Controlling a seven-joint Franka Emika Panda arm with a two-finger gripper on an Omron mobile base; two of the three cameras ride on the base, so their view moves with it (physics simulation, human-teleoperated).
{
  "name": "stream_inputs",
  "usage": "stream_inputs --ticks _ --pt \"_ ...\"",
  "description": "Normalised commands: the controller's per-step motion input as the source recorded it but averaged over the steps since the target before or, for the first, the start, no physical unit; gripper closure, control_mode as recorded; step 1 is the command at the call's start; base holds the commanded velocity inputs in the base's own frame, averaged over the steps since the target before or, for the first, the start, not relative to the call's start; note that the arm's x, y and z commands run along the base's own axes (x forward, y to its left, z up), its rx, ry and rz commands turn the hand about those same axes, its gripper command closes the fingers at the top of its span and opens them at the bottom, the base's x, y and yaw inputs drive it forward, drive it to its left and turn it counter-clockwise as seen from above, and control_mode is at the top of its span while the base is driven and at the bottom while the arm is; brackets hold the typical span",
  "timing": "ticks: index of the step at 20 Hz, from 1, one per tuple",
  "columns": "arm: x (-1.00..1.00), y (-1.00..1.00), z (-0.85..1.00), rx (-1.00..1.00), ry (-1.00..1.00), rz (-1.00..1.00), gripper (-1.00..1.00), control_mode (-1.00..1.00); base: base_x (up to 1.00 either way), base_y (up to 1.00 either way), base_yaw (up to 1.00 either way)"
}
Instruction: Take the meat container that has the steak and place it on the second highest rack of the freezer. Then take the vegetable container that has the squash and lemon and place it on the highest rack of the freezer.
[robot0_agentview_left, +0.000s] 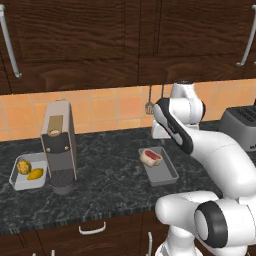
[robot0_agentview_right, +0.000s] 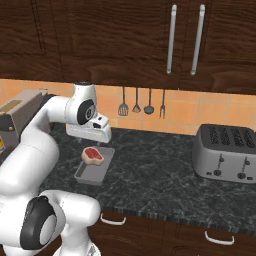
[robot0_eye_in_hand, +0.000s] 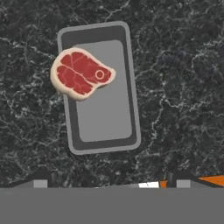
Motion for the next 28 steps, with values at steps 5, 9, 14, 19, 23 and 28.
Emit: stream_inputs --ticks 5,9,14,19,23,28 --pt "0.0 -0.03 -0.36 0.0 0.15 -0.18 -1.0 -1.0 0.0 0.0 0.0" --pt "0.0 -0.11 -0.46 0.0 0.11 -0.12 -1.0 -1.0 0.0 0.0 0.0" --pt "0.02 -0.03 -0.61 0.0 0.03 -0.09 -1.0 -1.0 0.0 0.0 0.0" --pt "0.11 0.0 -0.39 0.0 0.0 -0.02 -1.0 -1.0 0.0 0.0 0.0" --pt "0.0 0.0 -0.53 0.0 -0.06 -0.06 -1.0 -1.0 0.0 0.0 0.0" --pt "0.0 -0.01 -0.33 0.0 -0.1 -0.07 -1.0 -1.0 0.0 0.0 0.0"
